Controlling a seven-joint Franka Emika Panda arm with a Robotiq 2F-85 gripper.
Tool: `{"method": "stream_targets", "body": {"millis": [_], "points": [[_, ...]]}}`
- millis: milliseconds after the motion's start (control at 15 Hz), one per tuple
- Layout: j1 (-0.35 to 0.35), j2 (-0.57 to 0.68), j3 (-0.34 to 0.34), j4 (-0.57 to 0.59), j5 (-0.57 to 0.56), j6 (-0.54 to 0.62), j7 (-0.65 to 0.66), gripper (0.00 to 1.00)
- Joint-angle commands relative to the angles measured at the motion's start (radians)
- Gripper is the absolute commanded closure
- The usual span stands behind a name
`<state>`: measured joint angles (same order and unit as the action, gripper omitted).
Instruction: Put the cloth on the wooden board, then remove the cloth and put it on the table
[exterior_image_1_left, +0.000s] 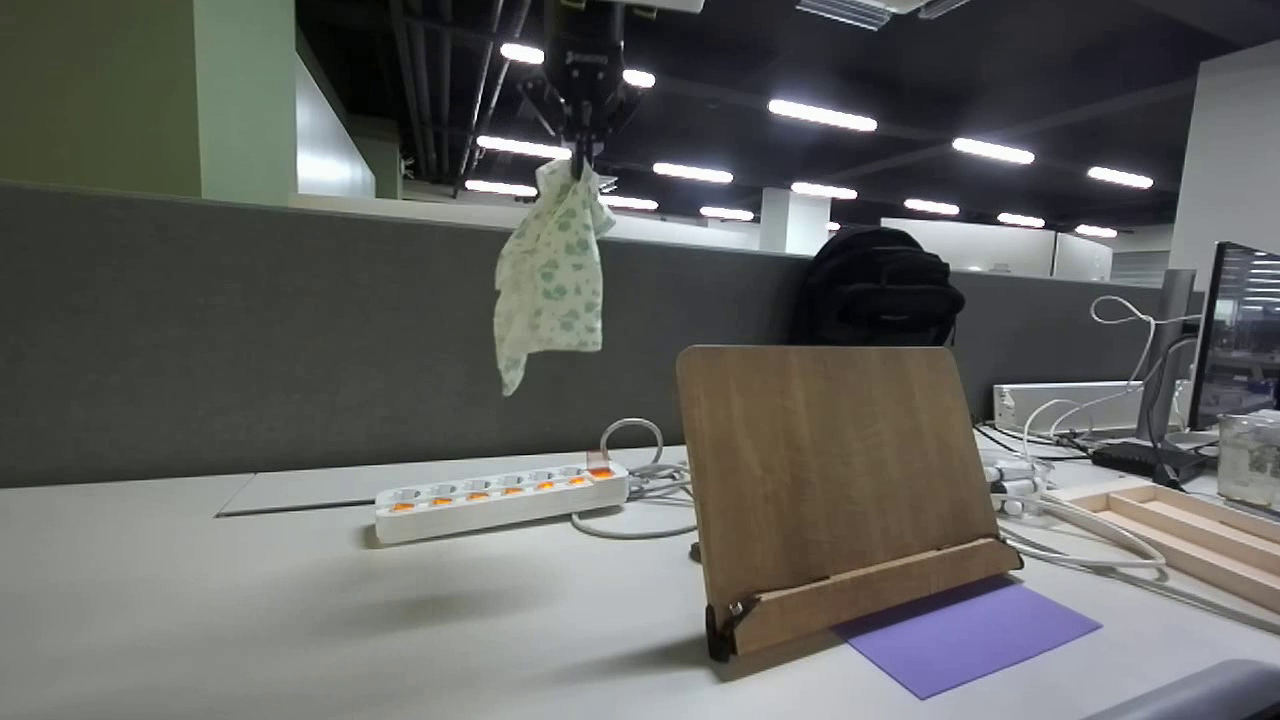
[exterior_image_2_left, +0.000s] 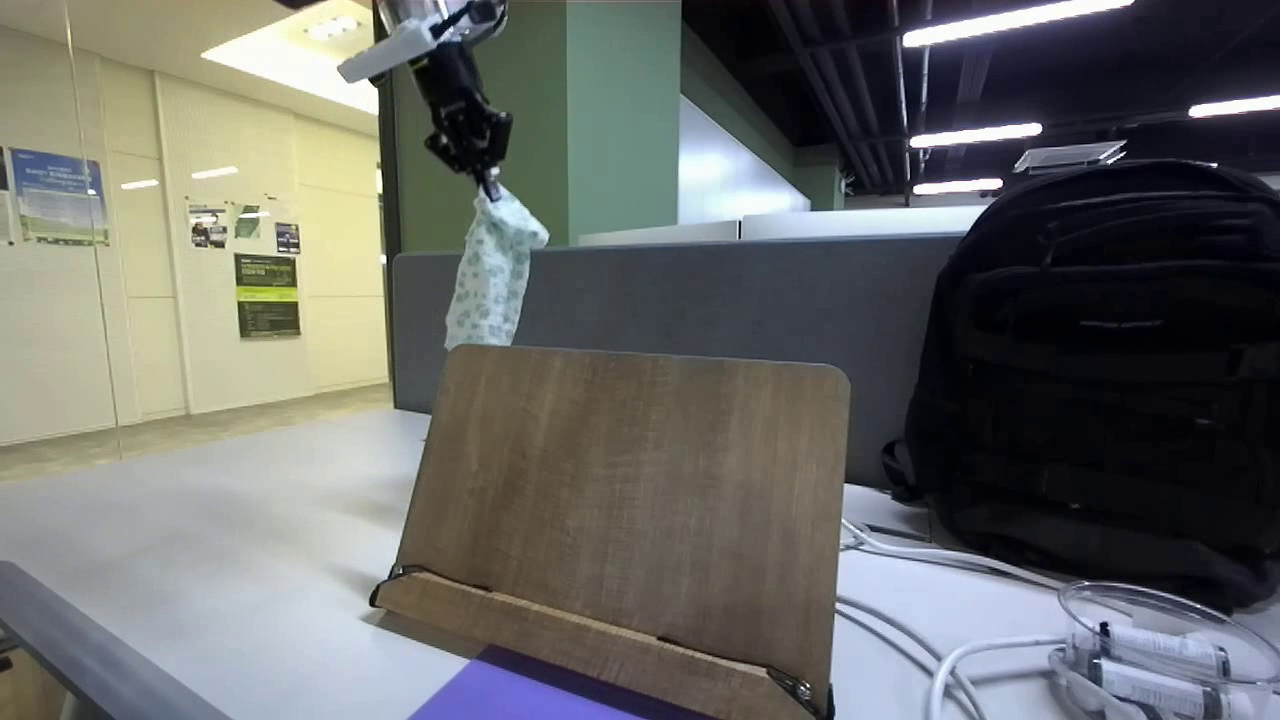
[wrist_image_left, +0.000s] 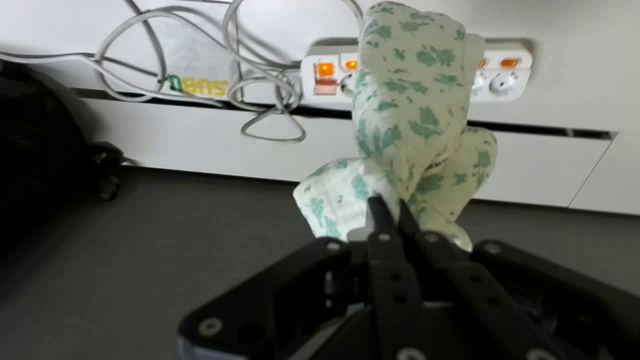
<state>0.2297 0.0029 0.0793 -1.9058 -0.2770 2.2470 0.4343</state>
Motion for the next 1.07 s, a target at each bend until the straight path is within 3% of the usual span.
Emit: {"method": "stream_targets", "body": {"millis": [0,400,667,1000], "points": [[-0.083,-0.066,-0.005,0.002,-0.019,-0.014,0.103,0.99],[-0.17,-0.077,-0.003,-0.105,-0.038,0.032,0.187,0.99],[-0.168,-0.09,0.0,-0.227,0.011,0.082,0.198,0.99],[-0.166,-0.23,0.024,-0.377,0.013,0.062,0.205,0.99]]}}
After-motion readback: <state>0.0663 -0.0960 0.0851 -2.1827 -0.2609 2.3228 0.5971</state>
